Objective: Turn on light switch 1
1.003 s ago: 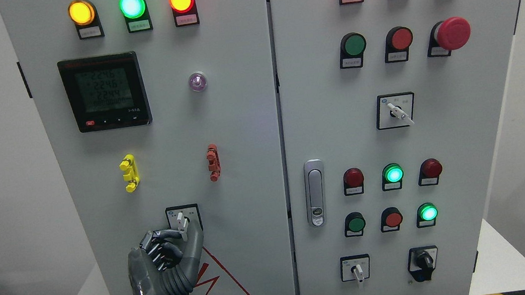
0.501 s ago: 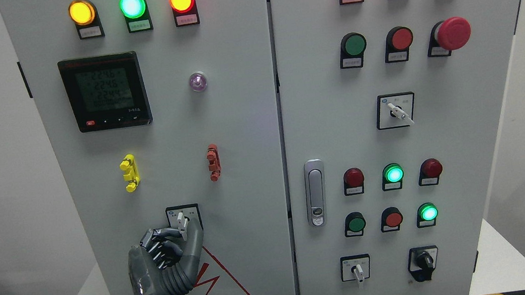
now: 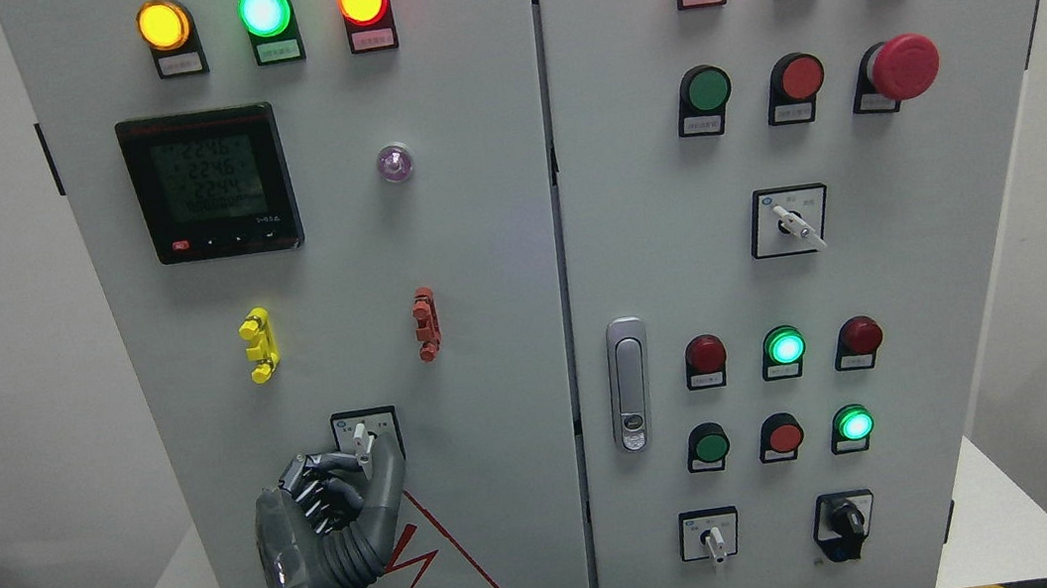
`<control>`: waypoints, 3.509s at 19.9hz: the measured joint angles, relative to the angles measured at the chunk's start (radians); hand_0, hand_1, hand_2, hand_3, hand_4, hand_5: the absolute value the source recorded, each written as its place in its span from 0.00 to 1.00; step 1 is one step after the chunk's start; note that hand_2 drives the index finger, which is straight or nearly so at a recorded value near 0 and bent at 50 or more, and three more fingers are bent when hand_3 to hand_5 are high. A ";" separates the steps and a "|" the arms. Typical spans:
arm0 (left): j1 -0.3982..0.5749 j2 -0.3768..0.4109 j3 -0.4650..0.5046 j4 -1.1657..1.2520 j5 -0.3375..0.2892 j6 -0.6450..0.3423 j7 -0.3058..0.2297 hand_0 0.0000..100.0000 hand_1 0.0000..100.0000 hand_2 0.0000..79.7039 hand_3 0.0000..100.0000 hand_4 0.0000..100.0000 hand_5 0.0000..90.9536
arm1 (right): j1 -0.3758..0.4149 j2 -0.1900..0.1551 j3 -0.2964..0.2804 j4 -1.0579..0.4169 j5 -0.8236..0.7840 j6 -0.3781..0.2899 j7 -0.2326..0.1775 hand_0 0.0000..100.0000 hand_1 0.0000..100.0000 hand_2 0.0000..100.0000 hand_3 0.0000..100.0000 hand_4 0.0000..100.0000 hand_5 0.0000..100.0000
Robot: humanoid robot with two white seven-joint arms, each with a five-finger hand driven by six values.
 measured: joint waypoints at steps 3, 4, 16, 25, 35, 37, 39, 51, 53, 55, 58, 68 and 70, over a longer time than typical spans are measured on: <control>0.000 0.000 0.000 0.000 0.000 0.000 0.000 0.23 0.64 0.77 0.95 0.93 0.91 | 0.000 0.000 0.000 0.000 0.000 0.000 0.000 0.00 0.00 0.00 0.00 0.00 0.00; 0.000 0.000 0.000 0.000 0.000 0.000 0.000 0.24 0.64 0.77 0.96 0.93 0.91 | 0.000 0.000 0.000 0.000 0.000 0.000 0.000 0.00 0.00 0.00 0.00 0.00 0.00; 0.002 0.001 0.000 0.001 0.001 0.000 0.000 0.32 0.63 0.78 0.96 0.93 0.92 | 0.000 0.000 0.000 0.000 0.000 0.000 0.000 0.00 0.00 0.00 0.00 0.00 0.00; 0.003 0.001 -0.004 0.002 0.001 0.000 -0.003 0.37 0.61 0.78 0.97 0.94 0.92 | 0.000 0.000 0.000 0.000 0.000 0.000 0.000 0.00 0.00 0.00 0.00 0.00 0.00; 0.003 0.001 -0.008 0.003 0.002 0.000 -0.001 0.46 0.55 0.78 0.97 0.94 0.92 | 0.000 0.000 0.000 0.000 0.000 0.000 0.000 0.00 0.00 0.00 0.00 0.00 0.00; 0.002 0.001 -0.009 0.004 0.002 0.000 -0.001 0.47 0.53 0.78 0.97 0.94 0.92 | 0.000 0.000 0.000 0.000 0.000 0.000 0.000 0.00 0.00 0.00 0.00 0.00 0.00; 0.002 0.001 -0.010 0.005 0.002 0.001 -0.001 0.48 0.51 0.78 0.97 0.94 0.92 | 0.000 0.000 0.000 0.000 0.000 0.000 0.000 0.00 0.00 0.00 0.00 0.00 0.00; 0.002 0.000 -0.011 0.006 0.003 -0.001 -0.001 0.54 0.43 0.79 0.97 0.94 0.92 | 0.000 0.000 0.000 0.000 0.000 0.000 0.000 0.00 0.00 0.00 0.00 0.00 0.00; 0.002 0.001 -0.011 0.006 0.003 -0.001 -0.002 0.56 0.40 0.79 0.97 0.94 0.92 | 0.000 0.000 0.000 0.000 0.000 0.000 0.000 0.00 0.00 0.00 0.00 0.00 0.00; 0.003 0.001 -0.012 0.007 0.003 -0.002 -0.002 0.54 0.39 0.79 0.97 0.94 0.92 | 0.000 0.000 0.000 0.000 0.000 0.000 0.000 0.00 0.00 0.00 0.00 0.00 0.00; 0.004 0.001 -0.011 0.007 0.003 -0.002 -0.003 0.48 0.39 0.79 0.97 0.94 0.92 | 0.000 0.000 0.000 0.000 0.000 0.000 0.000 0.00 0.00 0.00 0.00 0.00 0.00; 0.005 0.001 -0.011 0.008 0.003 -0.004 -0.003 0.32 0.34 0.81 0.98 0.94 0.92 | 0.000 0.000 0.000 0.000 0.000 0.000 0.000 0.00 0.00 0.00 0.00 0.00 0.00; 0.006 0.001 -0.012 0.009 0.003 -0.005 -0.002 0.29 0.34 0.81 0.98 0.94 0.92 | 0.000 0.000 0.000 0.000 0.000 0.000 0.000 0.00 0.00 0.00 0.00 0.00 0.00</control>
